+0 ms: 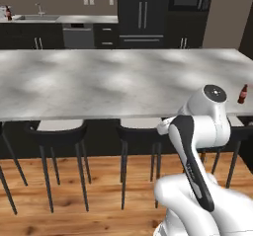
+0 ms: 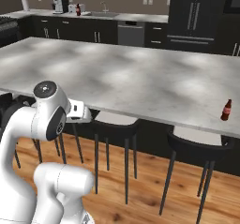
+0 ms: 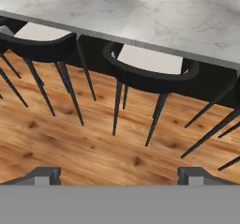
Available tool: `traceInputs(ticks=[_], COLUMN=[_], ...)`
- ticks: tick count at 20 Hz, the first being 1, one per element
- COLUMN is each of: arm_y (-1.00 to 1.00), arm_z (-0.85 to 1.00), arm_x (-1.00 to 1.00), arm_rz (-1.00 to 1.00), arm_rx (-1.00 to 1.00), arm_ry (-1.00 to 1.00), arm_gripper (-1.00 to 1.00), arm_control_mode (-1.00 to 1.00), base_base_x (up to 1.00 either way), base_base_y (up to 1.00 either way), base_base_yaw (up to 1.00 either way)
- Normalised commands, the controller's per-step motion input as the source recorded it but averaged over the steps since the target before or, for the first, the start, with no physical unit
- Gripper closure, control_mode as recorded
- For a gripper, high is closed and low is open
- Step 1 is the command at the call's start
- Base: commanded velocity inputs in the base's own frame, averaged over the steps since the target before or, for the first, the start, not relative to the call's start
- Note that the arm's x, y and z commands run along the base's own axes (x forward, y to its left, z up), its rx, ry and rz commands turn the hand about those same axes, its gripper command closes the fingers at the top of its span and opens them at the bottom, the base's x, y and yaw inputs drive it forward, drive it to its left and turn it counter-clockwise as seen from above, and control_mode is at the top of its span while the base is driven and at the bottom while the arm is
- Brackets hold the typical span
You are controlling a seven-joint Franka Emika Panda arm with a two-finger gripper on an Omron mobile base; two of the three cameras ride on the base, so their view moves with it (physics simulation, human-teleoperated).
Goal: Place the large bottle from the dining counter next to the other large bottle outside the sink, and place the small bottle from the dining counter next to the other small bottle inside the sink.
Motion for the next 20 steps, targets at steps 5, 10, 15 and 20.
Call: traceInputs(ticks=[5,10,15,20], arm_y=[0.00,0.00,0.00,0.00], arm_z=[0.00,0.00,0.00,0.00], arm_x=[0.00,0.00,0.00,0.00], arm_rz=[0.00,0.00,0.00,0.00], arm_rx=[0.00,0.00,0.00,0.00], arm_ry=[0.00,0.00,0.00,0.00], arm_gripper=[-1.00,-1.00,-1.00,-1.00], arm_control_mode=[1.00,1.00,1.00,1.00], base_base_x=[-0.10,-0.12,-0.13,-0.09], base_base_y=[-1.00,-1.00,-1.00,-1.00], base_base_yaw=[0.26,0.20,0.16,0.14])
